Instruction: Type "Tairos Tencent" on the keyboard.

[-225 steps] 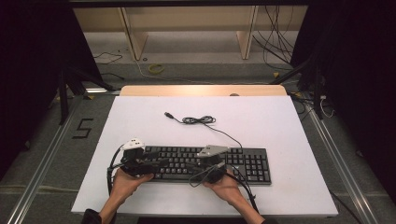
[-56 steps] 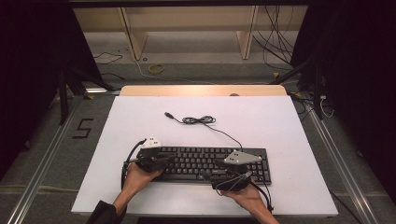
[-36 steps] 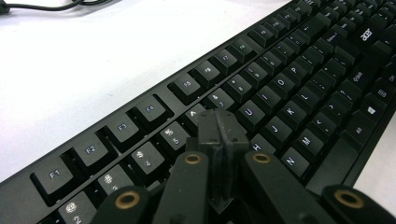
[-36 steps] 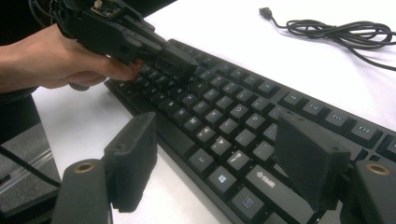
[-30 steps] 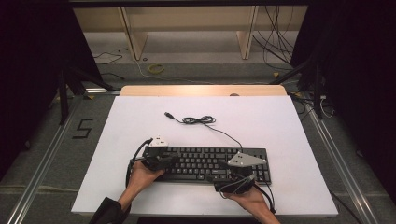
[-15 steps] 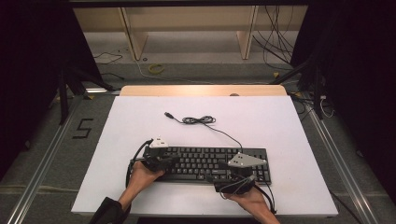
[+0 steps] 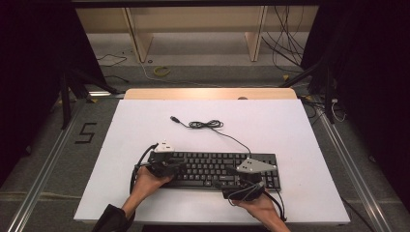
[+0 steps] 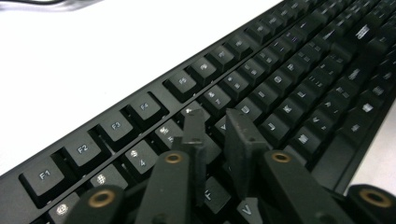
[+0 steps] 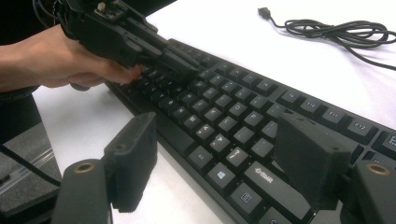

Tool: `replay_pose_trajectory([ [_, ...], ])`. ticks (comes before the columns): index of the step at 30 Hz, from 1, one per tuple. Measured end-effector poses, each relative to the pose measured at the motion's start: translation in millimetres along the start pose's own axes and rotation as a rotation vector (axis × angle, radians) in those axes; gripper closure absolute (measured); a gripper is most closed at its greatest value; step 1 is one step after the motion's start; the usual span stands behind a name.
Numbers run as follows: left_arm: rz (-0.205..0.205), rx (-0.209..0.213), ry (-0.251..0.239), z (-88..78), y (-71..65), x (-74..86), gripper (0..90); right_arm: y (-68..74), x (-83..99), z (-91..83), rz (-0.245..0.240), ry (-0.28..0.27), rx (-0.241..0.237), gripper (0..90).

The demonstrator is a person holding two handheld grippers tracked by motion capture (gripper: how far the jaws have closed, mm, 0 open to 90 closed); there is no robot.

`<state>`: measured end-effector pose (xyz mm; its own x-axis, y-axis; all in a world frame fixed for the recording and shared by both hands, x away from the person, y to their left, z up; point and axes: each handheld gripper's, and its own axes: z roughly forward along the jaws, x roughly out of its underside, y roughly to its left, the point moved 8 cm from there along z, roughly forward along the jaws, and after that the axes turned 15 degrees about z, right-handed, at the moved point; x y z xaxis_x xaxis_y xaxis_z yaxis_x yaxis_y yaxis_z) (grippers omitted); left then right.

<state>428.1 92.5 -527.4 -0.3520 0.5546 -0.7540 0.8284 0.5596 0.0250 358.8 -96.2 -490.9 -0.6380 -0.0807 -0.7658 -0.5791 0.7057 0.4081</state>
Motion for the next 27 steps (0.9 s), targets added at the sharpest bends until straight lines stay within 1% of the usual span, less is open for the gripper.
replay_pose_trajectory([
  [1,0.004,0.003,-0.006,-1.1,0.2,-0.7,74.9,0.0,-0.1,-0.2,0.001,0.0,0.001,31.0],
  [2,-0.002,0.006,-0.008,-2.4,0.1,-1.2,72.7,-0.1,-0.3,-0.3,0.002,-0.001,0.001,31.0],
  [3,-0.002,0.006,-0.008,-2.4,0.1,-1.2,68.7,-0.3,-0.4,-0.4,0.003,-0.001,0.001,31.0],
  [4,-0.014,-0.003,-0.017,-3.7,0.9,-3.0,63.9,-0.4,-0.4,-0.4,0.003,-0.001,0.001,31.0],
  [5,-0.017,-0.003,-0.024,-4.8,1.2,-3.9,60.9,-0.5,-0.4,-0.4,0.003,-0.001,0.001,31.1],
  [8,-0.03,0.0,-0.047,-8.9,1.6,-6.8,53.5,-0.5,-0.6,-0.7,0.003,-0.002,0.001,31.0],
  [11,-0.037,-0.004,-0.06,-11.8,2.9,-8.3,51.7,-1.0,-1.0,-1.0,0.002,-0.005,0.003,31.0],
  [19,-0.06,0.008,-0.089,-17.2,5.4,-8.7,45.9,-4.4,-1.6,-1.3,0.004,-0.007,0.008,31.0],
  [24,-0.065,0.016,-0.117,-23.0,5.2,-10.3,42.4,-7.2,-2.2,-2.7,0.007,-0.01,0.012,31.0],
  [27,-0.066,0.022,-0.143,-27.5,3.6,-11.1,40.8,-8.8,-2.7,-5.2,0.003,-0.018,0.013,31.0],
])
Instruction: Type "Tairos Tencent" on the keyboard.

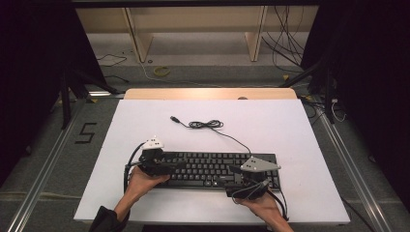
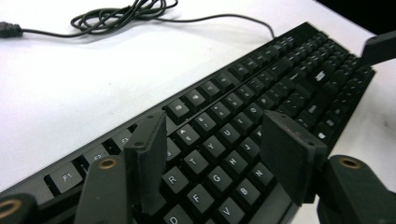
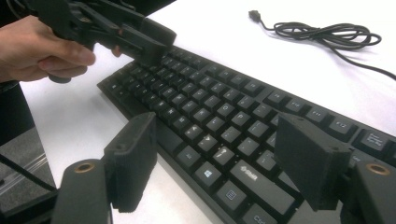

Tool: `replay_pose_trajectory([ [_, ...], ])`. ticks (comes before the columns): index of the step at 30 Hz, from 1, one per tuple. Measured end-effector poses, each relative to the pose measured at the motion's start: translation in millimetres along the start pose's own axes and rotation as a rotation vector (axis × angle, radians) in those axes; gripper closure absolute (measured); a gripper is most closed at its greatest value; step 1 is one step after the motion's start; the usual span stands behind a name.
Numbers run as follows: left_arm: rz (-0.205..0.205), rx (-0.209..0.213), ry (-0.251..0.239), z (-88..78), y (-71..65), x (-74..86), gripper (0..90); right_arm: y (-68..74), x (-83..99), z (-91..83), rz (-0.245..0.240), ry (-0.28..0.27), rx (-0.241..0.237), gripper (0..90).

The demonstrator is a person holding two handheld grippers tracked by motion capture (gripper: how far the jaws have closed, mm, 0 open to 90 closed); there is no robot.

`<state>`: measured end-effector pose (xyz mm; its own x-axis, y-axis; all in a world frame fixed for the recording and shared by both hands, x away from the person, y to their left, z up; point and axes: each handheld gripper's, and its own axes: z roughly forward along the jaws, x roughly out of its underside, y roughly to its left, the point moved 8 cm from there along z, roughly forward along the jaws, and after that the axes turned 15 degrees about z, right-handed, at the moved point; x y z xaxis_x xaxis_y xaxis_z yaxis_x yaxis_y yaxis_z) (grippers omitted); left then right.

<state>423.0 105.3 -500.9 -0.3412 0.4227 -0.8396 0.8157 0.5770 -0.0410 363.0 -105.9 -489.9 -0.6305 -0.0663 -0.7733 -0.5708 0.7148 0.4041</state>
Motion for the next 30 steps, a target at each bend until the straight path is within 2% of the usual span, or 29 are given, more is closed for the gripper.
replay_pose_trajectory([
  [13,-0.001,0.031,-0.082,-18.1,-15.6,-2.7,35.8,-13.0,-2.2,-18.5,0.004,-0.047,0.014,31.4],
  [20,0.023,0.04,-0.111,-26.8,-25.9,0.2,34.1,-17.9,-0.8,-28.6,0.003,-0.068,0.019,31.5],
  [30,0.032,0.042,-0.13,-40.3,-35.8,10.9,31.3,-26.3,5.0,-41.7,-0.003,-0.094,0.037,31.4],
])
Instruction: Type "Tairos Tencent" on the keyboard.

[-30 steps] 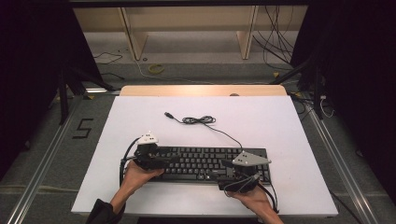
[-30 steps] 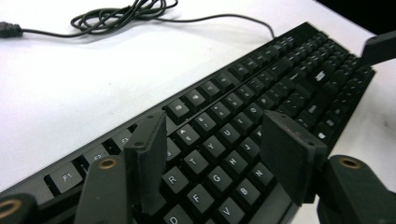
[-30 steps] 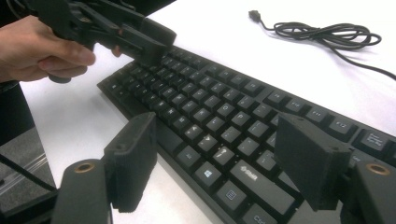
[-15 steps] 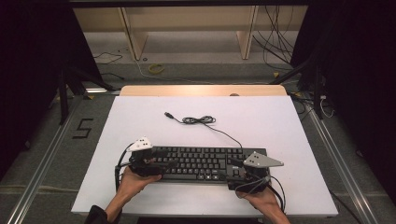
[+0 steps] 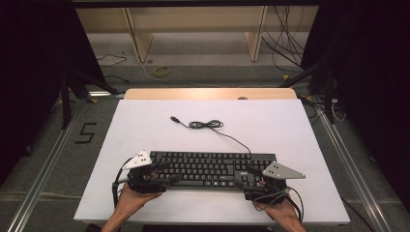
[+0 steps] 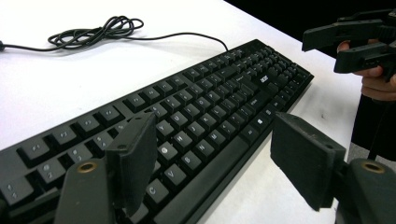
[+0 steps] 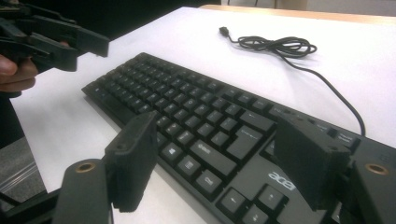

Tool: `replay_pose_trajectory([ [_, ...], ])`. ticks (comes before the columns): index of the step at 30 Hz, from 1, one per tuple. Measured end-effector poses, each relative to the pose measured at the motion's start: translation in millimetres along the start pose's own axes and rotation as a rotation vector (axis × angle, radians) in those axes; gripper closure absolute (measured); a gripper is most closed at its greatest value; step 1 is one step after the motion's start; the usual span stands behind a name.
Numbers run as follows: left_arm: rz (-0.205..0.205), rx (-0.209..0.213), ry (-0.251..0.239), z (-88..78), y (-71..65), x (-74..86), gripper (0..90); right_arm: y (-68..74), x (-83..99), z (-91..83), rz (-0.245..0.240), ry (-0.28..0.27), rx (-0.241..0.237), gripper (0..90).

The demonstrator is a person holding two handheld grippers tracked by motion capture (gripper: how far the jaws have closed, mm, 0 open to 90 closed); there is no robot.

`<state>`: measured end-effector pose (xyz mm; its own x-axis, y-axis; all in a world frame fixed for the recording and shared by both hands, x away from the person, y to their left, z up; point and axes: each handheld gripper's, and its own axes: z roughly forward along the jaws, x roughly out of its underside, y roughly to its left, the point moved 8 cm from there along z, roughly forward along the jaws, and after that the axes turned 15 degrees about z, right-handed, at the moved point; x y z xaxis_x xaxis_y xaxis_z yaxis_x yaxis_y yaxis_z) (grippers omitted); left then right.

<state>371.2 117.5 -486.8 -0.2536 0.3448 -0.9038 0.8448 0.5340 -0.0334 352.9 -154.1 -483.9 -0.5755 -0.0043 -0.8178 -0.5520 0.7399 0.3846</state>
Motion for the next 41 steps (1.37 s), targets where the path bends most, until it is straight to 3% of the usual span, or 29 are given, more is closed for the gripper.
replay_pose_trajectory([
  [16,-0.007,-0.031,-0.018,-16.4,-0.8,9.7,28.8,-12.0,8.7,-14.3,0.007,-0.023,0.031,31.1],
  [41,-0.001,-0.032,-0.005,-13.8,-0.5,10.9,28.7,-13.0,8.3,-12.8,0.014,-0.031,0.034,31.0],
])
